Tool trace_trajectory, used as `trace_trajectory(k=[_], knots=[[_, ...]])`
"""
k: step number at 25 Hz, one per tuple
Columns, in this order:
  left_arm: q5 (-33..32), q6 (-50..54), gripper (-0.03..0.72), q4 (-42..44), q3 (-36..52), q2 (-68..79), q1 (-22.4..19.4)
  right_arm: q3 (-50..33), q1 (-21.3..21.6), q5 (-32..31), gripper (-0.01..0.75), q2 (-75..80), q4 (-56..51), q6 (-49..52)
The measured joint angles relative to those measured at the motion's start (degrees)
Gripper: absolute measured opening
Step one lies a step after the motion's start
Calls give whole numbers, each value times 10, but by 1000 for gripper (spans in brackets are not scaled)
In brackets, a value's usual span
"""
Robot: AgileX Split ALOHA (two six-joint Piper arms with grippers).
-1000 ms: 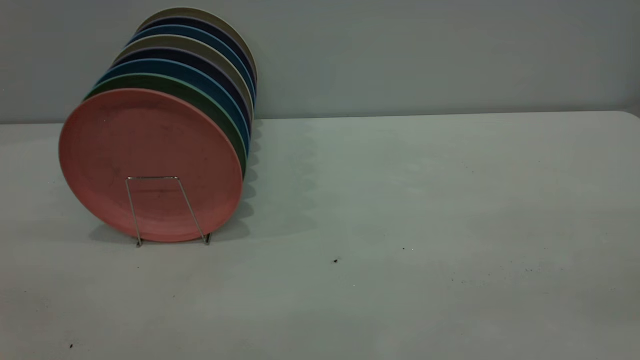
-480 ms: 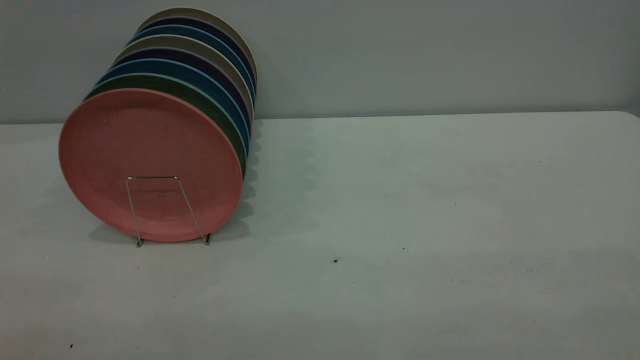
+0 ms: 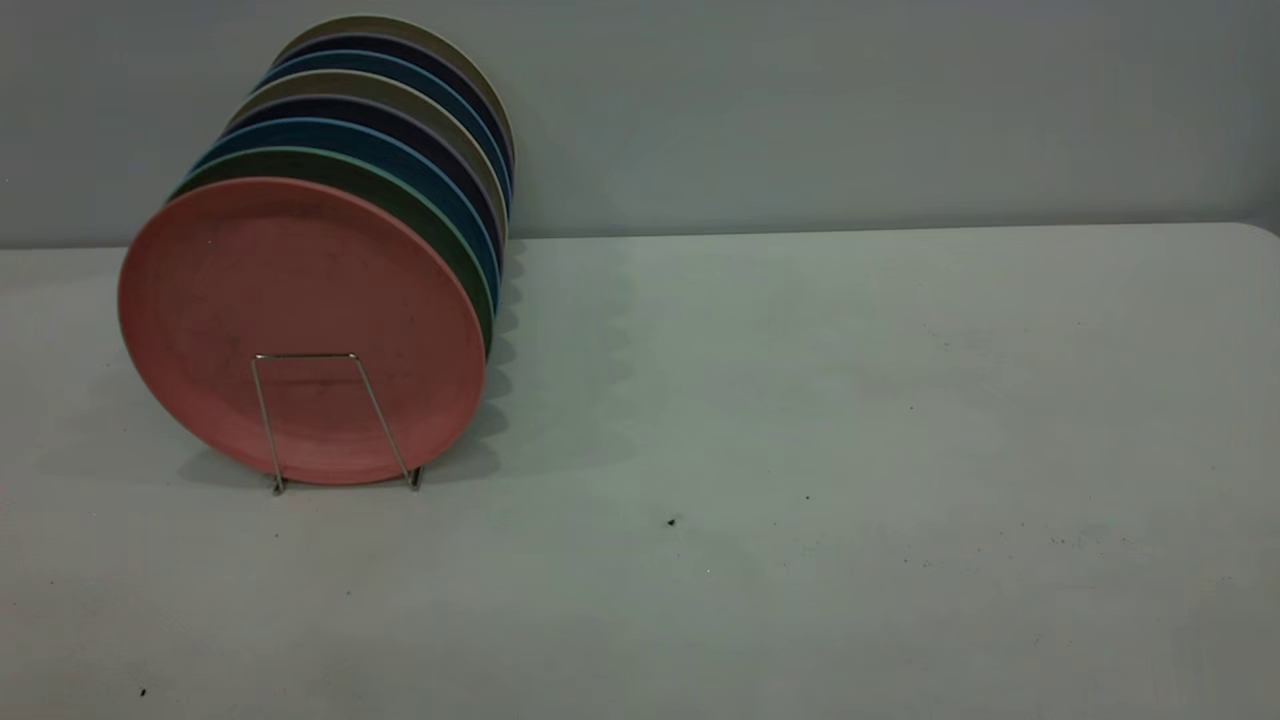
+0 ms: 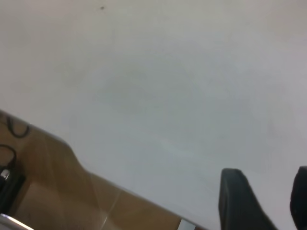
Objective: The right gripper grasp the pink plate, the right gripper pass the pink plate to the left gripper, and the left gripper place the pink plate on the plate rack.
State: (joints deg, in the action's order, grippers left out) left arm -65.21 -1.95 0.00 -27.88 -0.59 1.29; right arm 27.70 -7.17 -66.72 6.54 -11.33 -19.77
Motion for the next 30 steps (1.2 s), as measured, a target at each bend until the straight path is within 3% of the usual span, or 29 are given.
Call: trace_trajectory(k=[20,30], knots=[[0,0,370,0,0,-1,0,-1,0,4,281,-6,0,2],[0,0,370,0,0,-7,0,-2,64,5,279,-75,-2,2]])
